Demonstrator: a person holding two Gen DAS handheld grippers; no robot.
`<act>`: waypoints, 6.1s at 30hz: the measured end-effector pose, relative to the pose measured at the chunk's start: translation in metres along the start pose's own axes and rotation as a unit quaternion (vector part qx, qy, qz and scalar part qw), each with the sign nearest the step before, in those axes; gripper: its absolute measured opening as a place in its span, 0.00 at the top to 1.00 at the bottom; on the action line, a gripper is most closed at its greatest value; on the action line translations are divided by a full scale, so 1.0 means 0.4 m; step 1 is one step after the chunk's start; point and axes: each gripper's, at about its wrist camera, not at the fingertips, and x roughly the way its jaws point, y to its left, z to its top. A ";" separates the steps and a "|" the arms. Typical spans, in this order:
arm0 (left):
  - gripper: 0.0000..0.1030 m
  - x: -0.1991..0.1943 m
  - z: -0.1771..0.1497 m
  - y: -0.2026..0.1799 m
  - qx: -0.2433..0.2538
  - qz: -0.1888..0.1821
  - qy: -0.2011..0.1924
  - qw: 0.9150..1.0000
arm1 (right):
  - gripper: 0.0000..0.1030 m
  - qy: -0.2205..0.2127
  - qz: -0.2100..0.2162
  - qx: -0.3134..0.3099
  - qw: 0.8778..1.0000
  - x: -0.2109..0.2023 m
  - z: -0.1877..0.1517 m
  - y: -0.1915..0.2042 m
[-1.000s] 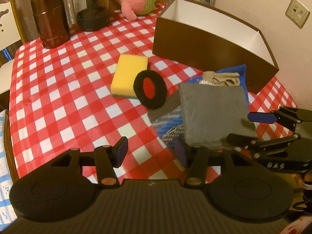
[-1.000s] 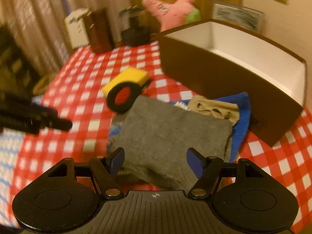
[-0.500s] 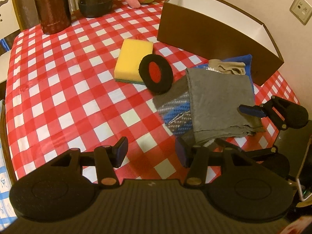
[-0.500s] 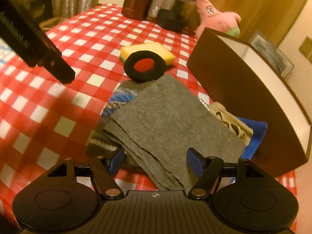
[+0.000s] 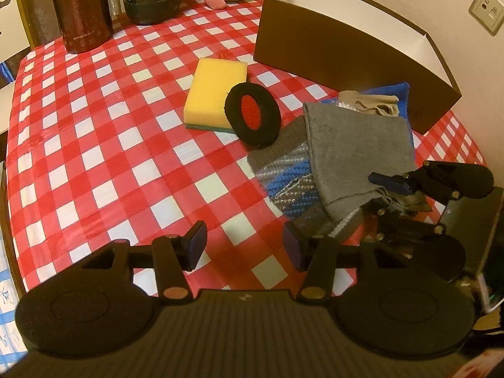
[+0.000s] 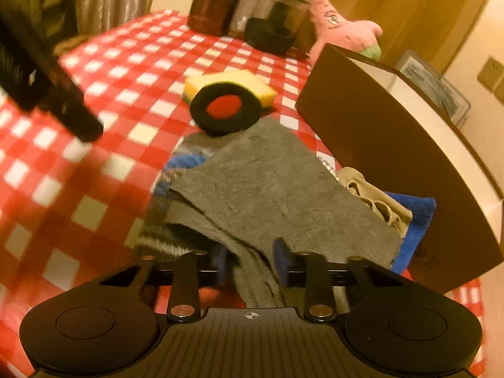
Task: Organize soft objects
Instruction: 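Grasp the grey cloth with the right tool and lift it, then grasp the black-and-red ring with the left tool while the right tool holds the grey cloth, then lower both tools into the brown box and release the ring and grey cloth, then withdraw both open tools from the box toward the loose items on the table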
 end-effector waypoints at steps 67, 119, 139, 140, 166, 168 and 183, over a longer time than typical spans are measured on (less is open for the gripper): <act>0.92 0.136 0.162 0.045 -0.066 -0.045 -0.049 0.996 | 0.93 -0.090 0.013 0.417 0.904 -0.253 0.003 -0.469; 0.92 0.126 0.645 -0.337 0.153 -0.013 -0.131 0.980 | 0.93 -0.149 -0.012 0.317 0.937 -0.214 0.265 -0.748; 0.60 0.253 0.752 -0.384 0.167 -0.020 -0.129 0.977 | 0.93 -0.112 -0.027 0.311 0.943 -0.087 0.259 -0.828; 0.59 0.256 0.754 -0.381 0.165 -0.017 -0.127 0.978 | 0.93 -0.112 -0.028 0.310 0.944 -0.083 0.260 -0.829; 0.44 0.169 0.655 -0.317 0.135 -0.030 -0.091 0.986 | 0.32 -0.087 0.005 0.321 0.943 -0.048 0.251 -0.753; 0.43 0.155 0.647 -0.314 0.131 -0.032 -0.093 0.986 | 0.32 -0.085 0.003 0.322 0.943 -0.062 0.245 -0.743; 0.35 0.036 0.552 -0.286 0.112 -0.031 -0.109 0.987 | 0.32 -0.097 0.000 0.327 0.940 -0.176 0.212 -0.658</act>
